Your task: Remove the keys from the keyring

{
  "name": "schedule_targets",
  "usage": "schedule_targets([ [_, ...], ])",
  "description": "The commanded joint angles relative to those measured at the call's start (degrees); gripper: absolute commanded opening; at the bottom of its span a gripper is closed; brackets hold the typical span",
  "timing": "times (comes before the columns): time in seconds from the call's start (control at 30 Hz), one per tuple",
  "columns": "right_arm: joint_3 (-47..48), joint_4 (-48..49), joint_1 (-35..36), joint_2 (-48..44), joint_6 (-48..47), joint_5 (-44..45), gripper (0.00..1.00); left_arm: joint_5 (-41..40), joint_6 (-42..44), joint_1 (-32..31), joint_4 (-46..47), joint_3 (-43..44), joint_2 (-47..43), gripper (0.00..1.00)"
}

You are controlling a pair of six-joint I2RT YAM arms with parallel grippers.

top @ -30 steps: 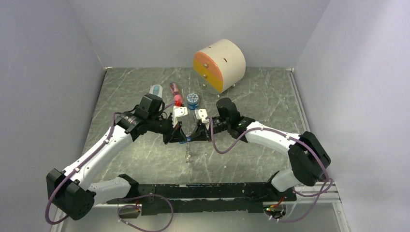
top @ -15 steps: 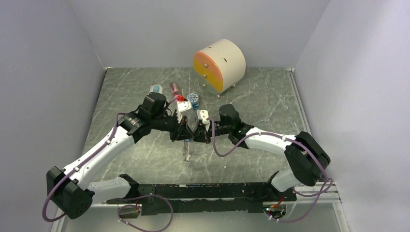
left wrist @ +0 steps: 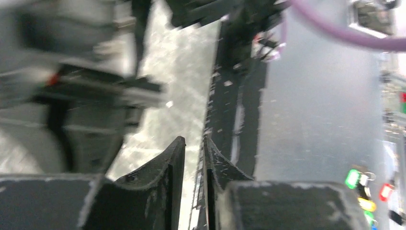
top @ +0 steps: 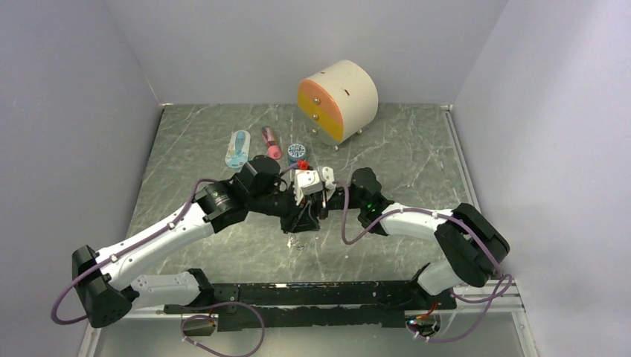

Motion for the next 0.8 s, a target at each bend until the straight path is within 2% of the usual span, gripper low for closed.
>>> schedule_targets([
  [0.0,-0.71,13.79,-1.88,-1.40,4.09,2.48,0.00,8.72,-3.46,-2.47,5.28,6.00,-0.91,0.29],
  [0.1,-0.67,14.81,-2.60,-1.69,4.62,1.55,0.00,9.27,-2.16,-2.51,3.35,7.47,-1.33,0.36],
  [0.2,-0.63,16.08,-3.53,-1.97,5.59,0.28,0.00,5.88,0.41,-2.48,-0.67,9.81,-2.61,0.37],
  [0.33,-0.45,17.22,-4.35,-2.30,6.60,-1.29,0.00,-6.07,5.51,-2.44,-5.86,11.84,-5.62,0.21],
  [0.43,-0.65,19.64,-5.01,-2.25,8.48,-2.61,0.00,-13.41,9.90,-1.73,-9.13,11.90,-6.48,0.18],
  [0.6,-0.06,19.17,-5.27,-2.69,9.08,-4.74,0.00,-19.82,13.02,1.67,-7.83,5.91,-7.86,0.19],
  [0.77,0.26,16.62,-5.27,-3.62,7.37,-6.41,0.00,-19.44,14.48,8.19,-3.49,-1.21,-9.98,0.22],
])
